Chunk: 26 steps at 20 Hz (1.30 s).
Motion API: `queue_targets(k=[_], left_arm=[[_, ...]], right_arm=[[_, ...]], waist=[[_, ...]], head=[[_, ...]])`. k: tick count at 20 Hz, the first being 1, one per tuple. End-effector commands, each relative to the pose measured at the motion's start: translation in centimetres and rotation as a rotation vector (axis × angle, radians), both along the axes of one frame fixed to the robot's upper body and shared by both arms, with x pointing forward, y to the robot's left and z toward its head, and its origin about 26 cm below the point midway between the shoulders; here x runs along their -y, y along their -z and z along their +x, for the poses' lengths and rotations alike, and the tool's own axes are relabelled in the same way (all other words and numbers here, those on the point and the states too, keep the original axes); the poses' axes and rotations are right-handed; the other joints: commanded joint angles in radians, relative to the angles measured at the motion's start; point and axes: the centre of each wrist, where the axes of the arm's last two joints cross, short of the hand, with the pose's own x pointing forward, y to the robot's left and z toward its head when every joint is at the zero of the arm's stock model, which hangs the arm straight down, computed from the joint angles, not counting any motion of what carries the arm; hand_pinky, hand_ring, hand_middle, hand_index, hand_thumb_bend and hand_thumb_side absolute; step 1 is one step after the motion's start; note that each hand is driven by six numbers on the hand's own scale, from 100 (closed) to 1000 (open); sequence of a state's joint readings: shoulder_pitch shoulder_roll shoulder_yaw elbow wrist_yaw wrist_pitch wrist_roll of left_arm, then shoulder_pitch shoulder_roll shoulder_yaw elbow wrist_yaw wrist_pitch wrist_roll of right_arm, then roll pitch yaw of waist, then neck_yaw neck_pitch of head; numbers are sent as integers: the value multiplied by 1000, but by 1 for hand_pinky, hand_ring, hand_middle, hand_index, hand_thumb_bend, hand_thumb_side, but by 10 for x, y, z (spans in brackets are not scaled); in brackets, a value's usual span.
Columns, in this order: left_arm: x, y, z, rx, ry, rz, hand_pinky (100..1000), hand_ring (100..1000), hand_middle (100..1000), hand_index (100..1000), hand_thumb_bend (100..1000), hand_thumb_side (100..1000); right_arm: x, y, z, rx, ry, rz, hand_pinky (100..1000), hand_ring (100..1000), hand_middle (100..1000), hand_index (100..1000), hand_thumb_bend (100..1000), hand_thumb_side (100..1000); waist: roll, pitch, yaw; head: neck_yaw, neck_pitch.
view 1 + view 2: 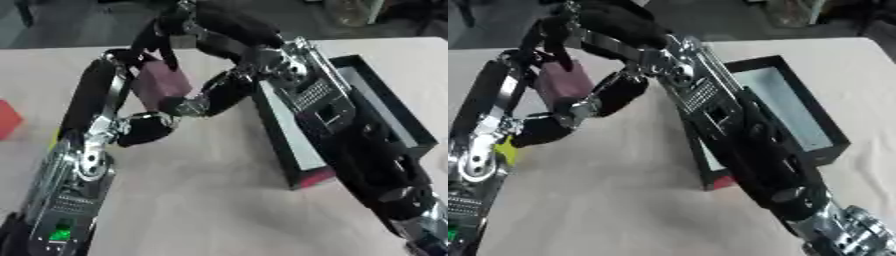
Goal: Pick up the objects with one hand, pass them to the other hand, and then place them into the box on the other side of the table.
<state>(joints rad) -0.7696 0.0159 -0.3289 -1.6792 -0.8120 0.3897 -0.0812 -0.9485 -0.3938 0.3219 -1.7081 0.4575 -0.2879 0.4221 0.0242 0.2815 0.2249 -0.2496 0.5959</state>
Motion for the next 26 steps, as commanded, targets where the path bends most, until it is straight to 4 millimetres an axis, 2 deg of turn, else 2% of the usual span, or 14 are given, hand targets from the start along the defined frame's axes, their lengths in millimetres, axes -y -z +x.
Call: queue_targets(k=[1,14,26], left_arm=[[-1,-9,-4,33,2,-5,639,424,349,580,336,100],[-1,-8,-4,31,1,-1,636,424,348,580,338,100],[0,-8,-4,27,6,7,635,424,349,580,340,100]], right_arm=[[5,-8,-1,33,12,0,765,745,455,754,421,100],[7,-4,3,32,31,-7,767,757,484,751,413,100],[8,-6,1,20,21,23,787,810,580,784,409,100]], waist=[[4,-11,1],[5,-12,-2],[8,-12,-7]], head=[[-2,-9],[-6,-9],[-9,-10]])
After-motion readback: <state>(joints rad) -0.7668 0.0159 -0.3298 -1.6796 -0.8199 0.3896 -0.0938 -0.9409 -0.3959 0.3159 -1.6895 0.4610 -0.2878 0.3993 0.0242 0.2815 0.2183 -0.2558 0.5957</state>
